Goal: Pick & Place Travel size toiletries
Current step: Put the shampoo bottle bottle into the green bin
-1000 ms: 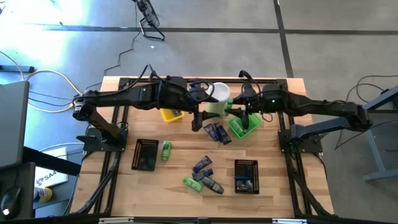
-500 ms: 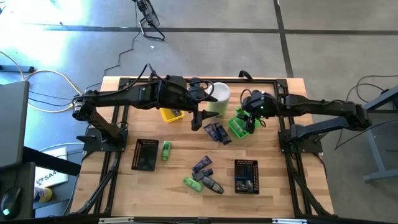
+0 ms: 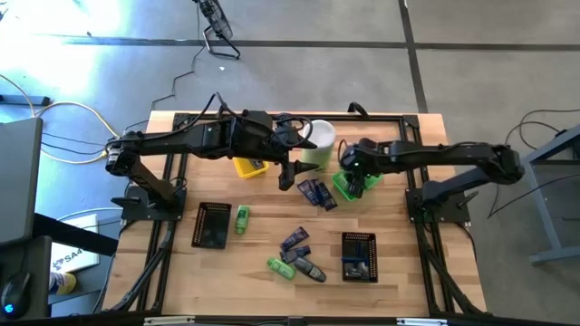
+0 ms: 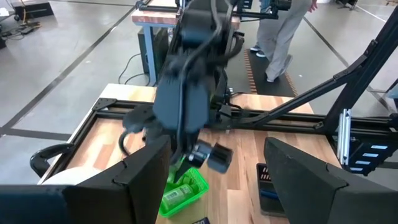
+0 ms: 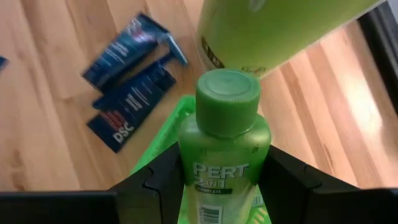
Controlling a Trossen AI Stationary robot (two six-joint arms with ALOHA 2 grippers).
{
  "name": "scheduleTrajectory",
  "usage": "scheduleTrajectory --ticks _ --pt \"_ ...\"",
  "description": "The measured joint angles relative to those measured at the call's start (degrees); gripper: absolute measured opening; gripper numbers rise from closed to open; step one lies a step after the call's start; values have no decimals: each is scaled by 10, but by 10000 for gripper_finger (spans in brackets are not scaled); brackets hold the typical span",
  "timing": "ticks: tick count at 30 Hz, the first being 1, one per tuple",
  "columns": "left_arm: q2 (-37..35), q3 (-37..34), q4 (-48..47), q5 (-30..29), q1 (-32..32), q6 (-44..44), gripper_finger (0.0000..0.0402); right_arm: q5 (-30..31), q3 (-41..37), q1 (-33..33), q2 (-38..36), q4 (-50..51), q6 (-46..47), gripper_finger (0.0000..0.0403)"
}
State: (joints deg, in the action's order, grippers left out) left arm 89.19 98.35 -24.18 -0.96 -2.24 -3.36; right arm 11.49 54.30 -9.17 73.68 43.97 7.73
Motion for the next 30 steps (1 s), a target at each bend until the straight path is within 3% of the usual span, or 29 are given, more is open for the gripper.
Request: scheduleTrajectory --ticks 14,19,25,30 --pt "0 0 0 0 0 -1 255 10 0 0 81 27 0 169" --pt "0 0 0 0 0 -1 255 38 0 0 81 28 10 199" --pt "0 0 0 0 0 -2 255 30 0 1 63 30 -3 241" --pt "0 0 0 -1 0 -2 255 -7 0 0 33 30 -5 241"
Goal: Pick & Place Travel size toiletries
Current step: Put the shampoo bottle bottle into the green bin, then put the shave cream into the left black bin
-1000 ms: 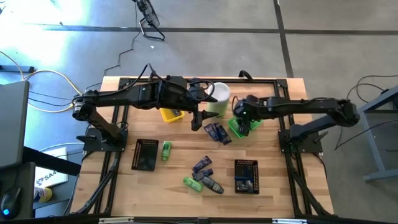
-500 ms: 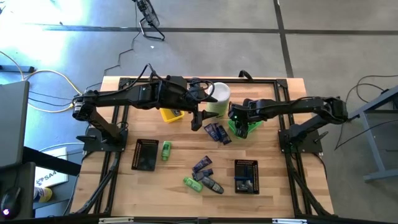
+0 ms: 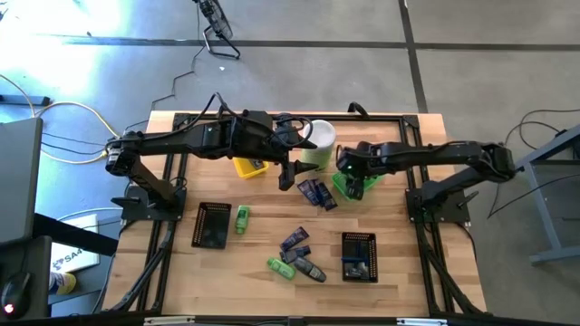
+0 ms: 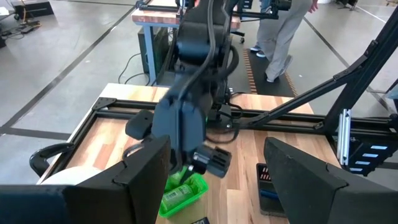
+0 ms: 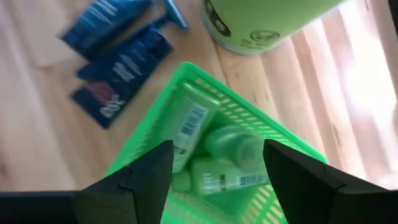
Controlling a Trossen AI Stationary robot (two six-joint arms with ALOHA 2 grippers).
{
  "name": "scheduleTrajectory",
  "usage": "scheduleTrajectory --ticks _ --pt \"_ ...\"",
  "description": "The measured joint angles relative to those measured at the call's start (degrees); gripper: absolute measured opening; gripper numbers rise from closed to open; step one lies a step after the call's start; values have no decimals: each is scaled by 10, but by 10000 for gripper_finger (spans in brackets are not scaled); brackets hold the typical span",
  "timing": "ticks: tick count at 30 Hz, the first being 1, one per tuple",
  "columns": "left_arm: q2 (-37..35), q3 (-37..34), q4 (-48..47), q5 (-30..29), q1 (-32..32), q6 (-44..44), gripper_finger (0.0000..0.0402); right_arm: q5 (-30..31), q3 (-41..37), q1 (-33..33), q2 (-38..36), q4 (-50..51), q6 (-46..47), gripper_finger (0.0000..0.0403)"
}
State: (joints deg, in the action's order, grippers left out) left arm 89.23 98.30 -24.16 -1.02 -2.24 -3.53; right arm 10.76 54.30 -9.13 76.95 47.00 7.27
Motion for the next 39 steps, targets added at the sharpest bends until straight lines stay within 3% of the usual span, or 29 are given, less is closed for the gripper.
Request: scheduleTrajectory --ticks 7,15,27,39 --pt "0 0 0 0 0 0 255 -51 0 0 -79 -23 2 183" --pt "0 0 0 -2 0 0 255 -115 0 1 -160 -123 4 112" --pt "0 0 -40 0 3 -78 255 -221 0 1 -214 -259 4 61" --pt "0 0 -235 -90 74 -307 255 -245 0 1 -225 -271 -20 52"
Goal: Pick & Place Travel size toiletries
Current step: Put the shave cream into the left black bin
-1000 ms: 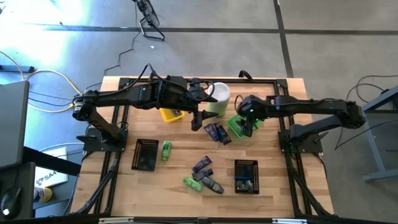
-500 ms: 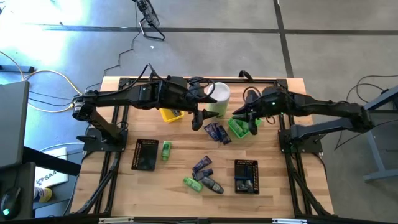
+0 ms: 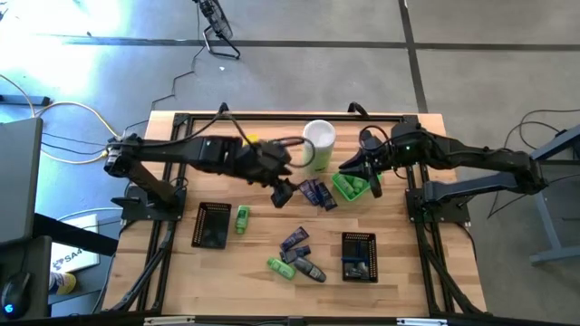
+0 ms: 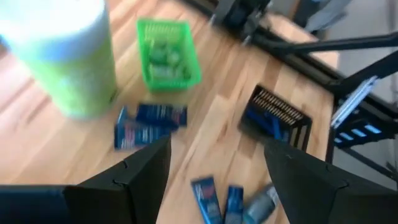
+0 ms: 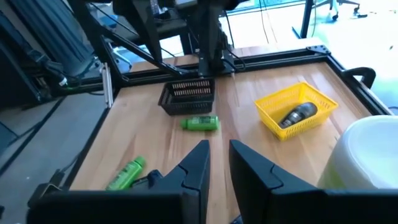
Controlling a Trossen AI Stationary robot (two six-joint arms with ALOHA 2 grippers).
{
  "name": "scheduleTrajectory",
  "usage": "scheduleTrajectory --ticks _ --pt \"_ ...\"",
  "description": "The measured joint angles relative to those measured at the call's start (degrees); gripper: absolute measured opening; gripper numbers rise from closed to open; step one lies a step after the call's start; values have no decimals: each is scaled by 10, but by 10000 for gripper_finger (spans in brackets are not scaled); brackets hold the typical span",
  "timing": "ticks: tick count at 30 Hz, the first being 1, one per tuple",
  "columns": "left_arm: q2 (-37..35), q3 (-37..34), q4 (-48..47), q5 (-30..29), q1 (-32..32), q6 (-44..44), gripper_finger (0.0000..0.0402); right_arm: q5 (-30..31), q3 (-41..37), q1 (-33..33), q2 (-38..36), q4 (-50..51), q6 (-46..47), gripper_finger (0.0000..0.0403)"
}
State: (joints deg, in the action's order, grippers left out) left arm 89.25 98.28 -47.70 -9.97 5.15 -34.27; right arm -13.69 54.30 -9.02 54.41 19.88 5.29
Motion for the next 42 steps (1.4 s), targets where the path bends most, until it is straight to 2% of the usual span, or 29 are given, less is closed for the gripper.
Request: scheduleTrajectory --ticks 4,8,17,22,24,26,28,30,32,35,36,42 --pt "5 0 -50 -55 32 -81 255 0 0 0 0 0 -10 51" --pt "19 0 -81 -79 61 -142 255 0 0 0 0 0 -21 50" --pt "81 1 -44 -80 101 -156 255 -13 0 0 0 -1 -24 50" --pt "114 1 -56 -69 107 -197 255 -47 0 0 0 2 -24 50" --pt "123 -1 -93 -58 111 -218 255 -50 0 0 0 5 -25 50" --pt "140 3 -68 -49 111 -238 255 -51 0 0 0 12 -24 50" --pt "151 -2 -100 -40 114 -251 255 -58 0 0 0 14 -25 50" --pt "170 1 -73 -33 114 -258 255 -60 0 0 0 24 -26 50" --pt "181 -1 -94 -24 117 -263 255 -60 0 0 0 30 -27 50" --pt "202 1 -64 -12 119 -265 255 -60 0 0 0 42 -36 50" --pt "207 -1 -81 -8 122 -266 255 -60 0 0 0 43 -38 50" --pt "250 0 -29 19 125 -266 255 -62 0 0 0 55 -50 50"
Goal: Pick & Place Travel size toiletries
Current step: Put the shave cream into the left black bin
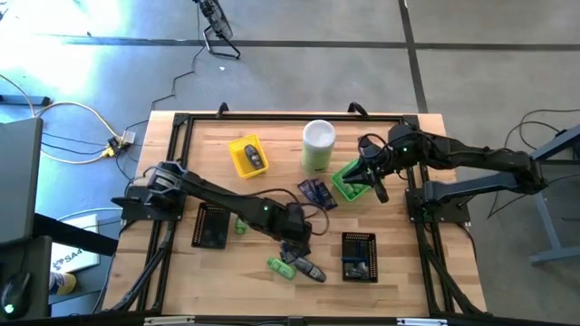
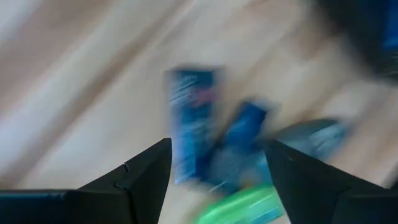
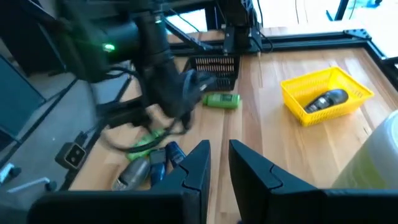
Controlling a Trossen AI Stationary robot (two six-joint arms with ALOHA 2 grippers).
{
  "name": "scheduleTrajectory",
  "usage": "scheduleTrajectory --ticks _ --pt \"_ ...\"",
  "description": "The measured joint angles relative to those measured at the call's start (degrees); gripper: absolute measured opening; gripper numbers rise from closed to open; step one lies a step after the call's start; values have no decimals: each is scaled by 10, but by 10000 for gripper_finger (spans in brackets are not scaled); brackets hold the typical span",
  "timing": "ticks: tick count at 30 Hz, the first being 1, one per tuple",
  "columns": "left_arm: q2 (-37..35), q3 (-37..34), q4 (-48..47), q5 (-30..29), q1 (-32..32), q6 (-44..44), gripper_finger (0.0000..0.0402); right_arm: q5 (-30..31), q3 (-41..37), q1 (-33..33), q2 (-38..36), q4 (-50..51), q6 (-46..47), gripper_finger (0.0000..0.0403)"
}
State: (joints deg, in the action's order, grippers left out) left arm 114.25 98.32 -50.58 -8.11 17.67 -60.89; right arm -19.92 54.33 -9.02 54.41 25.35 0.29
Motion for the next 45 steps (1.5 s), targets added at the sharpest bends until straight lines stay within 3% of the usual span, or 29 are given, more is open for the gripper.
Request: scheduleTrajectory --ticks 9,16,40,45 --pt "43 2 8 20 0 -13 255 0 0 0 0 2 -17 50" --pt "57 -1 -40 26 0 -24 255 3 0 0 0 6 -21 50" --pt "115 0 10 26 0 -20 254 3 0 0 0 15 -36 50" --pt "115 0 7 23 0 -24 228 4 0 0 0 16 -51 50"
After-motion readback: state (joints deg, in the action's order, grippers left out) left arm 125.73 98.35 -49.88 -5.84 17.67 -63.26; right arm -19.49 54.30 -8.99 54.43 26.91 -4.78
